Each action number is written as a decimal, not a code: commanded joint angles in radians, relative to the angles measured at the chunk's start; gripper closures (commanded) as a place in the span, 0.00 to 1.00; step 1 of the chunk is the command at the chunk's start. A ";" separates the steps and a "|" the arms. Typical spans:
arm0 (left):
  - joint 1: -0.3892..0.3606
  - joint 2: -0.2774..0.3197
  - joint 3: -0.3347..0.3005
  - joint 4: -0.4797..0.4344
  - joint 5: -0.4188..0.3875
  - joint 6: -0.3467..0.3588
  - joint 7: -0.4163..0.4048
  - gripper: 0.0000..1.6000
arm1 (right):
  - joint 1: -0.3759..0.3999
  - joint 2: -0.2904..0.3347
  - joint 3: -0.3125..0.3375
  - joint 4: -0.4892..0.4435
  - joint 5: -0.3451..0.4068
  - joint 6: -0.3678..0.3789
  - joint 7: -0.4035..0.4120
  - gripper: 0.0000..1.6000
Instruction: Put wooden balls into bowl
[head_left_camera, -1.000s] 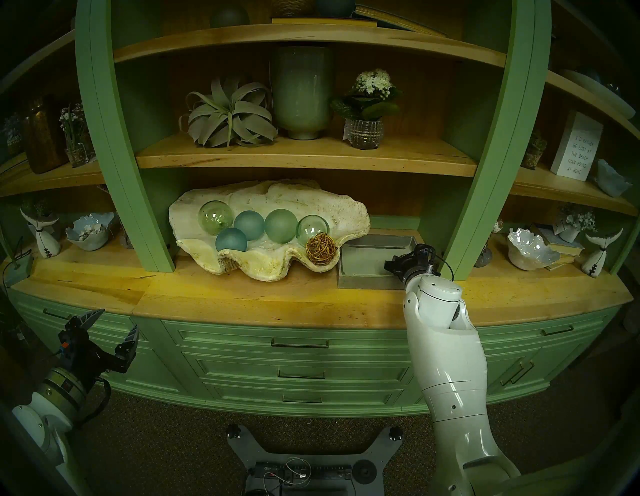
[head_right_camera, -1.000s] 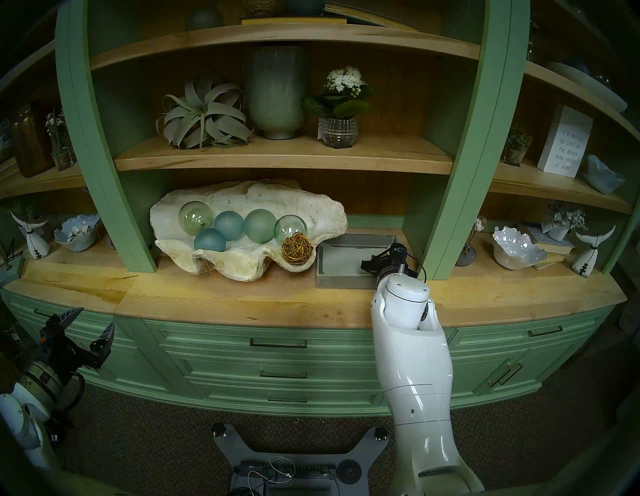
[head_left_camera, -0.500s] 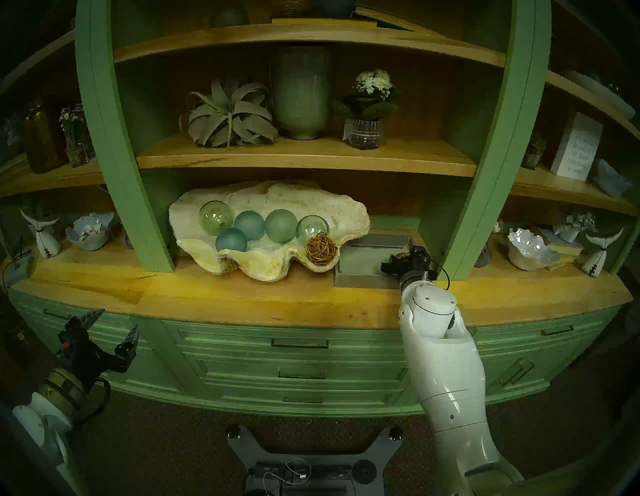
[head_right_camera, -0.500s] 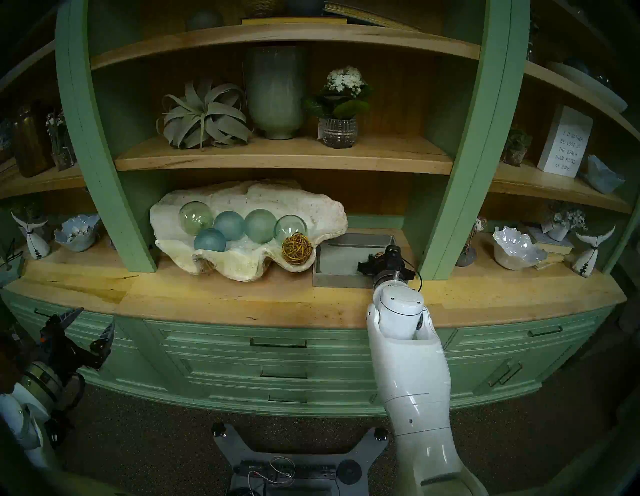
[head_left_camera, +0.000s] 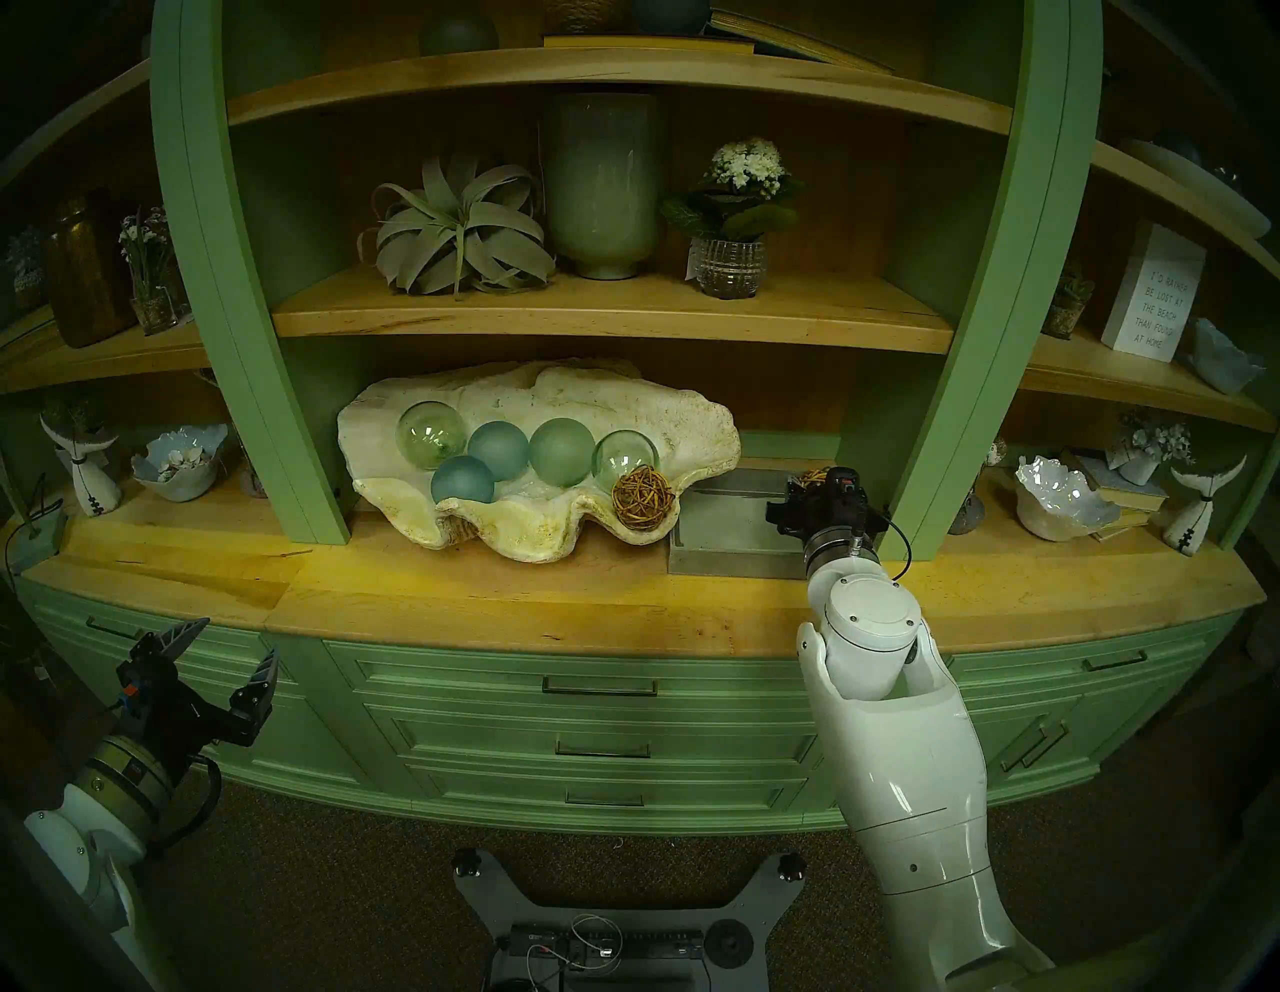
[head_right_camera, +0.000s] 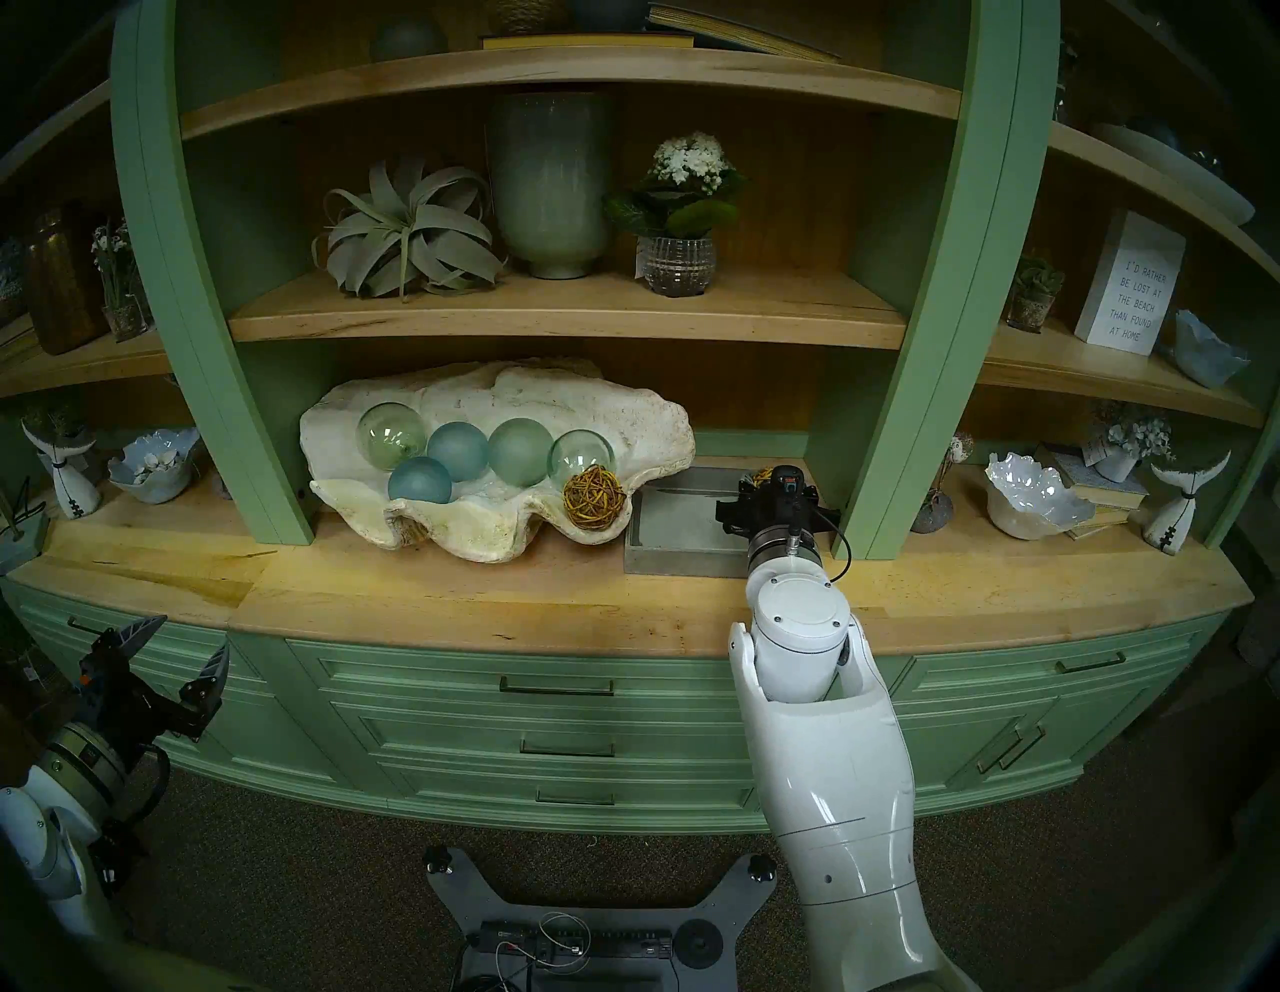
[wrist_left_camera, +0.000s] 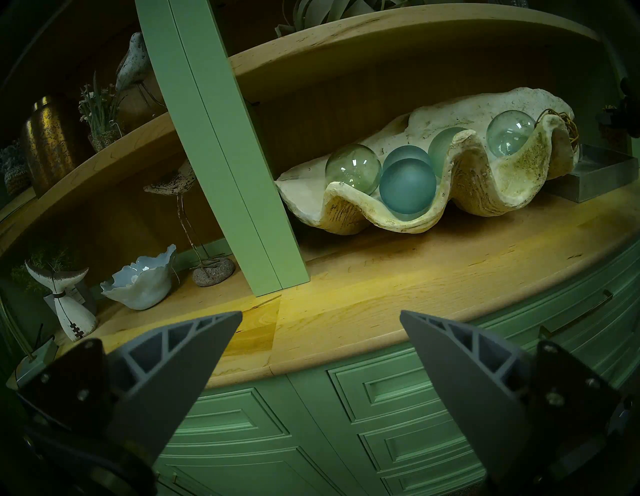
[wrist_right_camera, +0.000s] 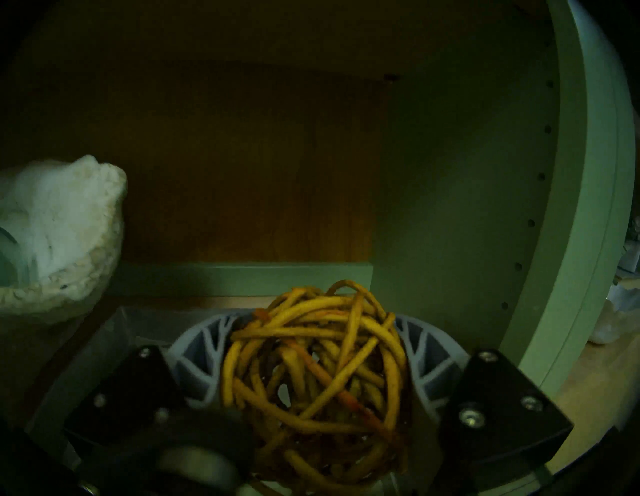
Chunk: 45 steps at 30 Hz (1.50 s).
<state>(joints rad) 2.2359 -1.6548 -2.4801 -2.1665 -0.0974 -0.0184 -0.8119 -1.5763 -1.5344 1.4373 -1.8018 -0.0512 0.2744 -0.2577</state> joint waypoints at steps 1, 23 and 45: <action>-0.004 0.003 -0.002 -0.024 -0.005 -0.004 -0.001 0.00 | -0.023 0.038 -0.080 -0.120 -0.103 -0.101 -0.025 1.00; -0.002 0.001 -0.002 -0.027 -0.006 -0.003 -0.002 0.00 | 0.052 0.095 -0.159 0.017 -0.180 -0.409 -0.025 1.00; -0.003 0.001 -0.002 -0.027 -0.006 -0.003 -0.002 0.00 | 0.191 0.072 -0.183 0.178 -0.112 -0.508 0.095 1.00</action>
<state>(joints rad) 2.2359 -1.6549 -2.4803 -2.1671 -0.0974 -0.0182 -0.8120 -1.4775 -1.4464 1.2556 -1.6338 -0.1832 -0.2012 -0.1886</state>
